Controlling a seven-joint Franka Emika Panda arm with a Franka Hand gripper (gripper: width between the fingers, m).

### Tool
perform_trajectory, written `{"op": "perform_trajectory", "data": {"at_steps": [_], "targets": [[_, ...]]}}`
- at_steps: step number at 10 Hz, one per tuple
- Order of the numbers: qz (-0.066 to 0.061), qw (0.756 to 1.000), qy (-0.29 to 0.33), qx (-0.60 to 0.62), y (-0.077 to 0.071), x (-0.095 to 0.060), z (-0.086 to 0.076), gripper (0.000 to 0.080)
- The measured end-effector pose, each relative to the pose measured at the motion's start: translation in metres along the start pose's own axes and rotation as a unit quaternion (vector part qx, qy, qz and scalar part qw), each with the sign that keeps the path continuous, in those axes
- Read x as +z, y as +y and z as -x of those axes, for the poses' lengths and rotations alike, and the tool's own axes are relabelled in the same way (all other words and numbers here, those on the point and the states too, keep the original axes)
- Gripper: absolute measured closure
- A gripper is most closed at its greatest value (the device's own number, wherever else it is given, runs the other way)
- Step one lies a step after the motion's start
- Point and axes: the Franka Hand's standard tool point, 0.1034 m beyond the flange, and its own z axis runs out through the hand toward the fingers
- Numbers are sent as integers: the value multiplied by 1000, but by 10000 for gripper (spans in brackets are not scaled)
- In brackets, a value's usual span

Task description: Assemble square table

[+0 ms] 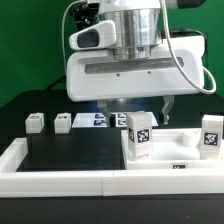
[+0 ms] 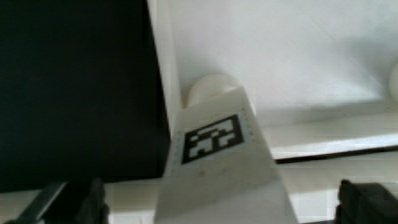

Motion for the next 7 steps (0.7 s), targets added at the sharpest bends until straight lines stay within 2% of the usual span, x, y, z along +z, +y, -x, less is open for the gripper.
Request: {"op": "perform_trajectory", "data": {"at_steps": [3, 4, 5, 6, 7], "targets": [[0, 998, 0, -61, 2, 0, 0, 150], [0, 998, 0, -62, 2, 0, 0, 240], [0, 998, 0, -61, 2, 0, 0, 423], [0, 998, 1, -61, 2, -1, -1, 505], [0, 998, 1, -60, 2, -1, 0, 505]]}}
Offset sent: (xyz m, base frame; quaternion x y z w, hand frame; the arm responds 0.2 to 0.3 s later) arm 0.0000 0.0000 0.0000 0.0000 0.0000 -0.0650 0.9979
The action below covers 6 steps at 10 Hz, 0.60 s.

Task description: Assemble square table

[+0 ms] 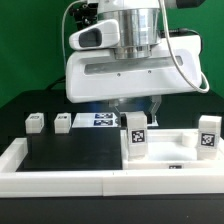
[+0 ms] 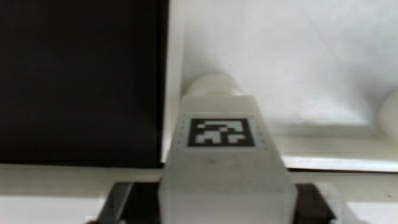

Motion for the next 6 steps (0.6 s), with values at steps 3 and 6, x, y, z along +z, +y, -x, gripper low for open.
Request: {"op": "perform_trajectory", "data": {"at_steps": [3, 6], "targets": [[-1, 1000, 0, 19, 0, 0, 0, 506], [-1, 988, 2, 157, 0, 0, 0, 506]]}}
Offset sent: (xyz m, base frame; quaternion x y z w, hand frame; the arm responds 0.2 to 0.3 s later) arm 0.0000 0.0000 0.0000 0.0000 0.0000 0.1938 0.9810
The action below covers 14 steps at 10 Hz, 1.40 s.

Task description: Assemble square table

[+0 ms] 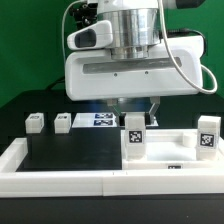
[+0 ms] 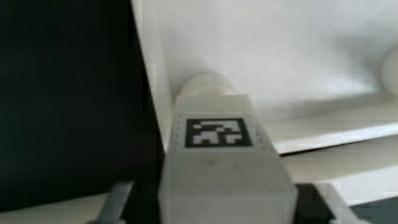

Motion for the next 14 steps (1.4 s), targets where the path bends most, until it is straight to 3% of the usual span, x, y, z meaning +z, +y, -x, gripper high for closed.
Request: {"op": "perform_trajectory", "data": {"at_steps": [3, 7, 11, 12, 13, 14], "targets": [[0, 990, -1, 140, -5, 1, 2, 506], [2, 946, -1, 325, -9, 2, 4, 506], [-2, 909, -2, 417, -9, 2, 4, 506], [-2, 912, -2, 411, -9, 2, 4, 506], [-2, 916, -2, 402, -9, 2, 4, 433], [-2, 921, -2, 389, -9, 2, 4, 242]]}}
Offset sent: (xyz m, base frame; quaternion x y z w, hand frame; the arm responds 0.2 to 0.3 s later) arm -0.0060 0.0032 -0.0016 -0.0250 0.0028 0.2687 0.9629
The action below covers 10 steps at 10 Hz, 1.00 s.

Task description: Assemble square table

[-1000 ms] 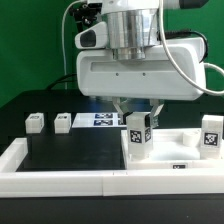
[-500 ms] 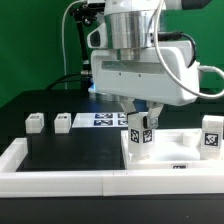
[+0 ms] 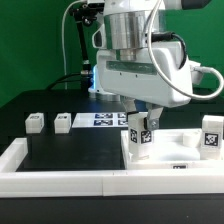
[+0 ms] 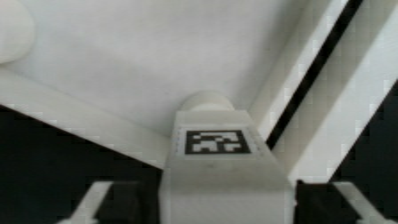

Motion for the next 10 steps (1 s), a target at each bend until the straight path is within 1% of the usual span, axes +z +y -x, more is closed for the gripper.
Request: {"op": "perform_trajectory", "data": {"at_steps": [1, 2, 4, 5, 7, 8, 10], "targets": [[0, 1000, 0, -13, 0, 0, 0, 178], [0, 999, 0, -45, -1, 0, 0, 178], [0, 987, 0, -159, -2, 0, 2, 151], [-1, 983, 0, -184, -2, 0, 2, 151], [-1, 955, 0, -297, -1, 0, 1, 150], [0, 947, 1, -321, -2, 0, 2, 150], [5, 918, 3, -396, -3, 0, 3, 150]]}}
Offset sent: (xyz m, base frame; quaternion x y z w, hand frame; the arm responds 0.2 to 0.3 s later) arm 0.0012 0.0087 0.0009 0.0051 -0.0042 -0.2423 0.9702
